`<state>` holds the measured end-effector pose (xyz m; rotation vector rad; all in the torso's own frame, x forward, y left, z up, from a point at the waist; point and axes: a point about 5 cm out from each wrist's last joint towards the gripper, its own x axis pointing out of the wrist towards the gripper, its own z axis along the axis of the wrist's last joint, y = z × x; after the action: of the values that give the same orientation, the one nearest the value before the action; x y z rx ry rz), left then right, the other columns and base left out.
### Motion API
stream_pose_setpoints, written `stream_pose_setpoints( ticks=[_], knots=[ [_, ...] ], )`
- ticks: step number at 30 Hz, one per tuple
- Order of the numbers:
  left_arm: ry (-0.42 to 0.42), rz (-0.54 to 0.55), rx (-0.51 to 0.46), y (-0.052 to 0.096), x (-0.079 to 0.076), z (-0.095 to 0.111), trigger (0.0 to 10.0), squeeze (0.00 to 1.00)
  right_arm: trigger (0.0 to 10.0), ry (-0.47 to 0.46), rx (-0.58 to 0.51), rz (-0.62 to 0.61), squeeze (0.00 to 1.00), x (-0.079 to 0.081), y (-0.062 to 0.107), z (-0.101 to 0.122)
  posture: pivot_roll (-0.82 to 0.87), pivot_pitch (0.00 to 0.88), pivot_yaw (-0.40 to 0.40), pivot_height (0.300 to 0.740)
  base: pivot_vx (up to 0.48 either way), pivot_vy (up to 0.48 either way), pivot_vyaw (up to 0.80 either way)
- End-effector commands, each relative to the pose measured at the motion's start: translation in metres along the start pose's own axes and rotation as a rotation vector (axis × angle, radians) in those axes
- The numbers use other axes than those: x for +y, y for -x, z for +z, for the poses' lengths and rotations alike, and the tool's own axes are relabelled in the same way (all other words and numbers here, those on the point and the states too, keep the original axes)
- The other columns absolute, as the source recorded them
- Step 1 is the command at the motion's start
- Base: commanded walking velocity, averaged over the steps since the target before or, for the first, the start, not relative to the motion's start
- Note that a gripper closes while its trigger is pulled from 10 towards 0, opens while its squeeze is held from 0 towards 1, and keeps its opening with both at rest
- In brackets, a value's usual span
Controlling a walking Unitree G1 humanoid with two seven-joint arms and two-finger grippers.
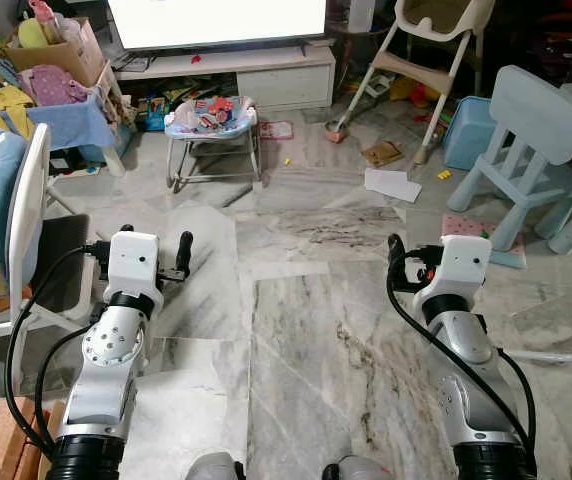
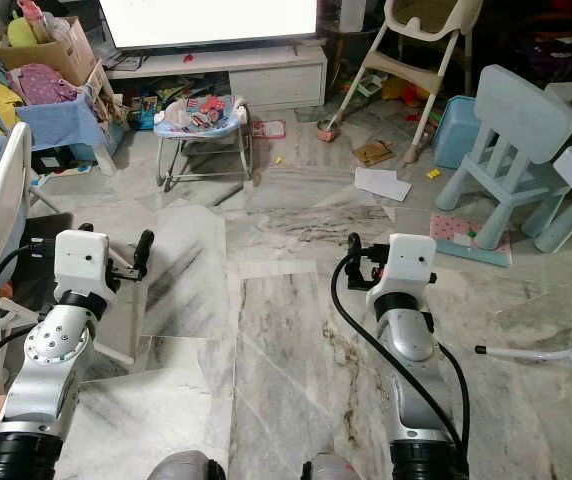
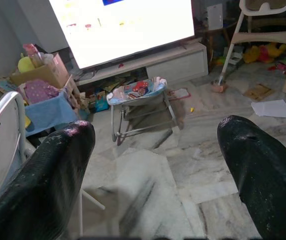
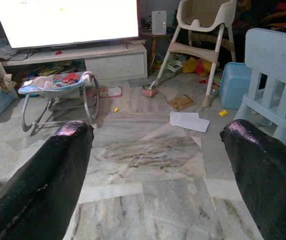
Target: Restocking fridge
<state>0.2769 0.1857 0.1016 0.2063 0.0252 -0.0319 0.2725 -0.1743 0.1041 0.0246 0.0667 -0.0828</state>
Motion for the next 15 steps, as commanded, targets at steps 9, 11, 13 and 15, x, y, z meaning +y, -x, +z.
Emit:
stream_pose_setpoints(
  ticks=[9,11,13,15],
  knots=[
    [-0.020,0.001,-0.005,-0.001,0.001,0.003,10.0,0.00,10.0,-0.001,0.010,0.001,0.00,0.001,0.000,-0.001,0.04,0.000,0.076,0.740,0.000,0.000,0.00],
    [0.024,0.003,0.023,0.001,-0.003,-0.002,10.0,0.00,10.0,0.029,-0.036,0.029,0.00,0.008,-0.011,0.010,0.05,0.000,-0.009,0.740,0.000,0.000,0.00],
    [0.044,0.008,0.027,0.002,-0.004,-0.004,10.0,0.00,10.0,0.038,-0.053,0.041,0.00,0.011,-0.016,0.016,0.05,0.000,-0.008,0.740,0.000,0.000,0.00],
    [0.046,0.006,0.031,0.002,-0.005,-0.005,10.0,0.00,10.0,0.018,-0.041,0.038,0.00,0.010,-0.016,0.015,0.05,0.000,-0.010,0.740,0.000,0.000,-0.20]
  ],
)
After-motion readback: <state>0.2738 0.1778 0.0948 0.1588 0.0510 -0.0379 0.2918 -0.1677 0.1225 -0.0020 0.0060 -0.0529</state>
